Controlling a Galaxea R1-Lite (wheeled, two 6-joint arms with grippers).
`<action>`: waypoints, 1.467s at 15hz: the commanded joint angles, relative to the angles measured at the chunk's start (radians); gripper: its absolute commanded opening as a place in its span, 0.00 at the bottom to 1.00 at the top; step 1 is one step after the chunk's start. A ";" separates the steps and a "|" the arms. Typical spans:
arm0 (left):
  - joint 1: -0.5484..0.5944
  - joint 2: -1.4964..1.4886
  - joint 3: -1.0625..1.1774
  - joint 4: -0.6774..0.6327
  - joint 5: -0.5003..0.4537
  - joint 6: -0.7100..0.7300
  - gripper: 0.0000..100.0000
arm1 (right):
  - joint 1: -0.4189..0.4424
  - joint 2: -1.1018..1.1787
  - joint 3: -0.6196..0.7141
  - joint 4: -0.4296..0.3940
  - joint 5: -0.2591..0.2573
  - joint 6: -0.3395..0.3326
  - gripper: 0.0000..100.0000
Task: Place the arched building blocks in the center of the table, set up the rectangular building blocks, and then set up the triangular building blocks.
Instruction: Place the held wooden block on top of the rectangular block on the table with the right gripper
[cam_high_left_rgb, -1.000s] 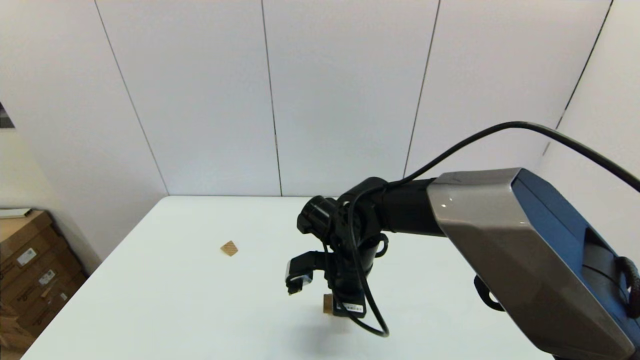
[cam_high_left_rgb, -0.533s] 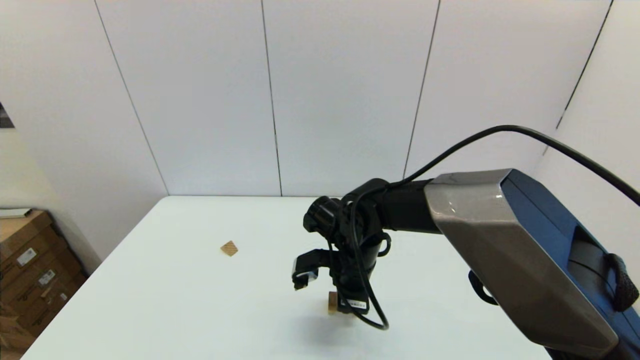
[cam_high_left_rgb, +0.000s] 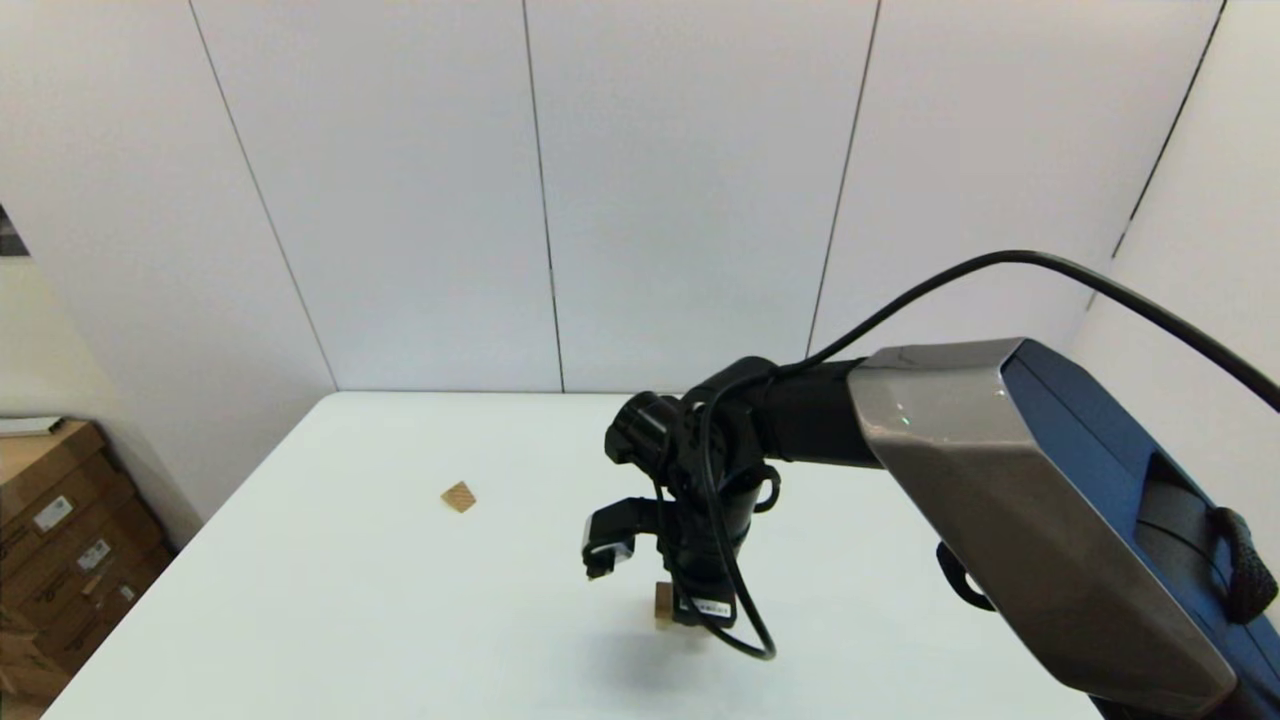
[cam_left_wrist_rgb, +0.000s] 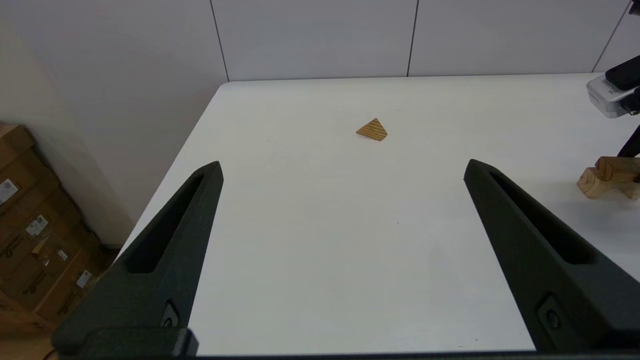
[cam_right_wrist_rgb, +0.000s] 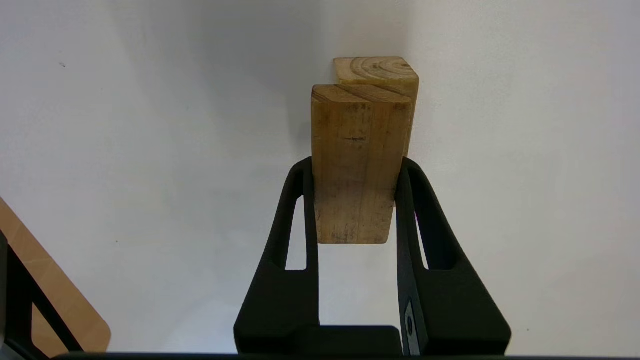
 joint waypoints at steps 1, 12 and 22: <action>0.000 0.000 0.000 -0.001 0.000 0.000 1.00 | -0.002 -0.004 -0.001 0.003 -0.002 -0.006 0.00; 0.000 0.000 0.000 0.001 0.000 0.000 1.00 | -0.004 0.000 -0.002 -0.034 -0.002 -0.009 0.00; 0.000 0.000 0.000 0.001 0.000 0.000 1.00 | -0.007 0.003 -0.001 -0.026 -0.002 -0.012 0.00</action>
